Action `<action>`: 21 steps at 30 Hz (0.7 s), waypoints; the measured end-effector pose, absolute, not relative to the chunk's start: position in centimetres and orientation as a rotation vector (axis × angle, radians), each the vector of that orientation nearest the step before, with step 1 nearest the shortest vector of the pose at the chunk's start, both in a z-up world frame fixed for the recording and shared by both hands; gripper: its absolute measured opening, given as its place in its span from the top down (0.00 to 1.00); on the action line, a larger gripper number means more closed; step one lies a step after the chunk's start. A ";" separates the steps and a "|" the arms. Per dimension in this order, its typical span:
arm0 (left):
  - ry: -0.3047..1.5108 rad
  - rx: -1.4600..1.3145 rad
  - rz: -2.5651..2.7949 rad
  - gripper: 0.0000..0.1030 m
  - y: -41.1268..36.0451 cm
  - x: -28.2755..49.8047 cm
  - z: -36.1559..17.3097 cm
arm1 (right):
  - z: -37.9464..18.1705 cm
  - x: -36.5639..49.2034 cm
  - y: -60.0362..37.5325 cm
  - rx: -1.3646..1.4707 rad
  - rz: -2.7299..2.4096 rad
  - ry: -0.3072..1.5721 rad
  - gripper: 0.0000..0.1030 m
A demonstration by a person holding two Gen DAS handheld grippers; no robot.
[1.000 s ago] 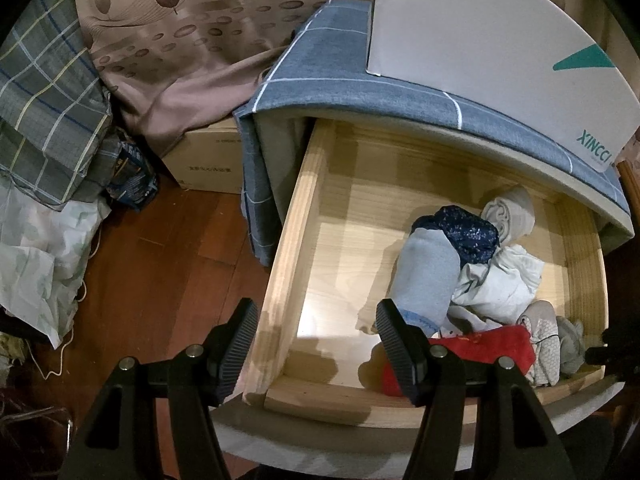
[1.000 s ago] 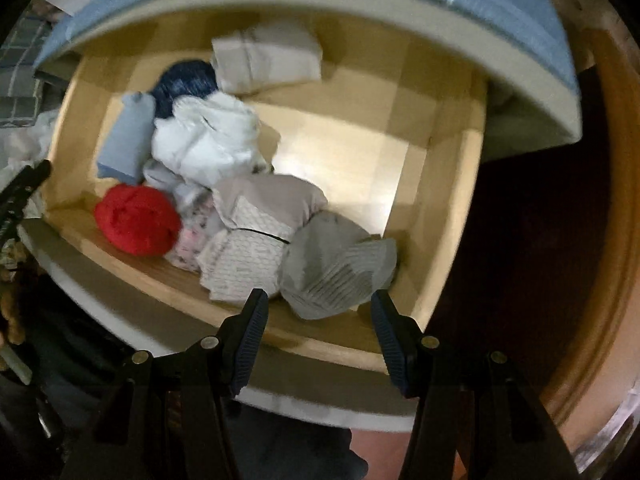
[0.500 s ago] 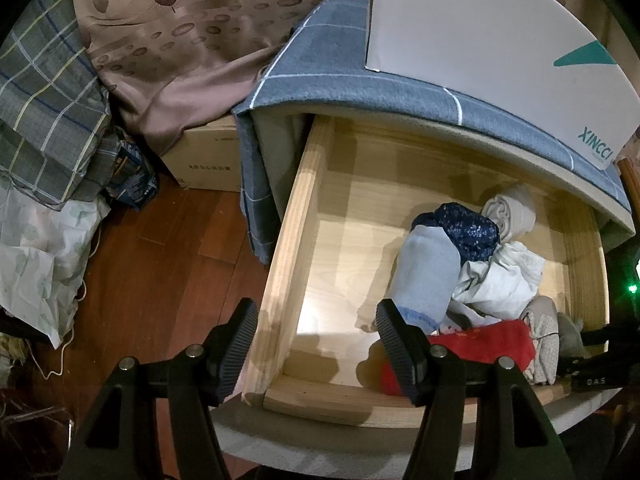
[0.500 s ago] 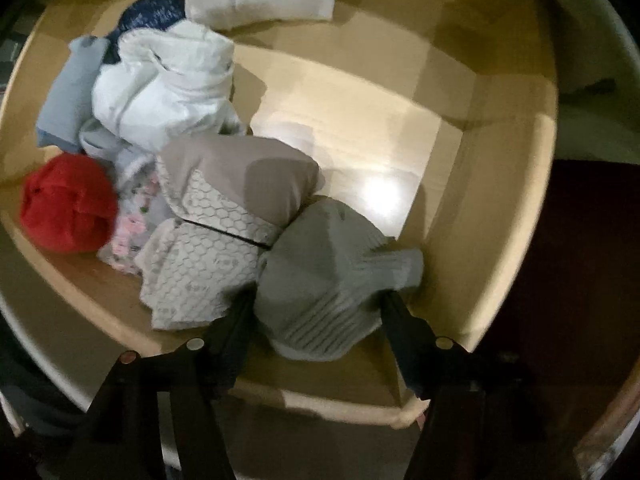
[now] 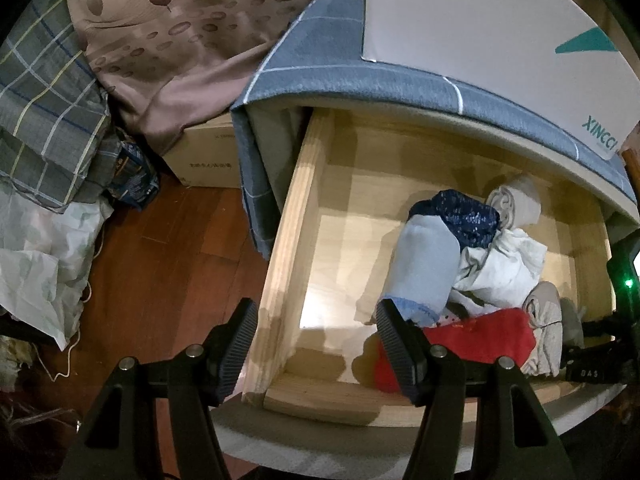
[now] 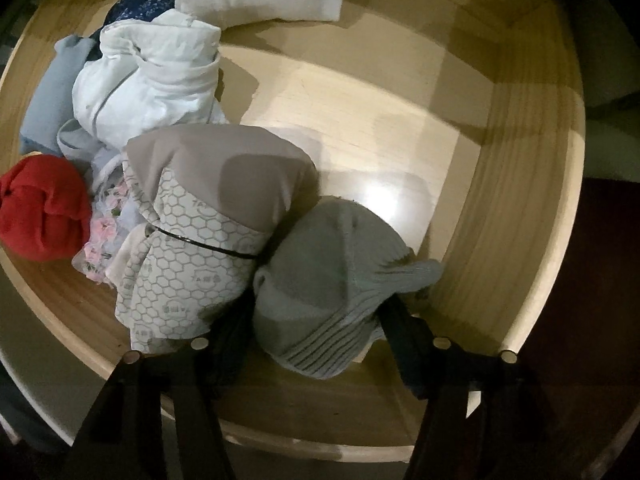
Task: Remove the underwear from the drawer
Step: 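Reach the right tool into the drawer and close on grey knit underwear, then grasp and lift light blue underwear with the left tool while the right tool holds grey knit underwear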
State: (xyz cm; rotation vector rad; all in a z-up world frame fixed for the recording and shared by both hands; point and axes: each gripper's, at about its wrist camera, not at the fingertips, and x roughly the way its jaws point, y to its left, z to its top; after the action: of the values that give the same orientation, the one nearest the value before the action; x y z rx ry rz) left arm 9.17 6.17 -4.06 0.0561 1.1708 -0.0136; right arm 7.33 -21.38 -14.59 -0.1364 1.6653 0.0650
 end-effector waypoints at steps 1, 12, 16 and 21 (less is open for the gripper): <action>1.176 0.059 -0.015 0.39 6.2 9.2 -4.1 | -14.5 7.2 -21.4 -0.130 0.062 1.661 0.48; 1.235 0.068 -0.061 0.39 5.7 9.6 -5.0 | -13.9 3.2 -23.0 0.007 0.047 1.608 0.62; 1.271 0.063 -0.079 0.39 5.6 9.9 -5.5 | -13.6 2.4 -23.4 0.021 0.022 1.596 0.62; 1.277 0.091 -0.078 0.39 4.9 10.2 -5.6 | -13.9 1.6 -22.7 0.000 0.014 1.608 0.62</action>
State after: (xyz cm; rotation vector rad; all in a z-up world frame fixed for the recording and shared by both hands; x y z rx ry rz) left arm 10.24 4.94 -5.60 0.0906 1.2773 -0.0780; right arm 1.64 -22.68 -13.90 -0.0001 1.6080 0.0139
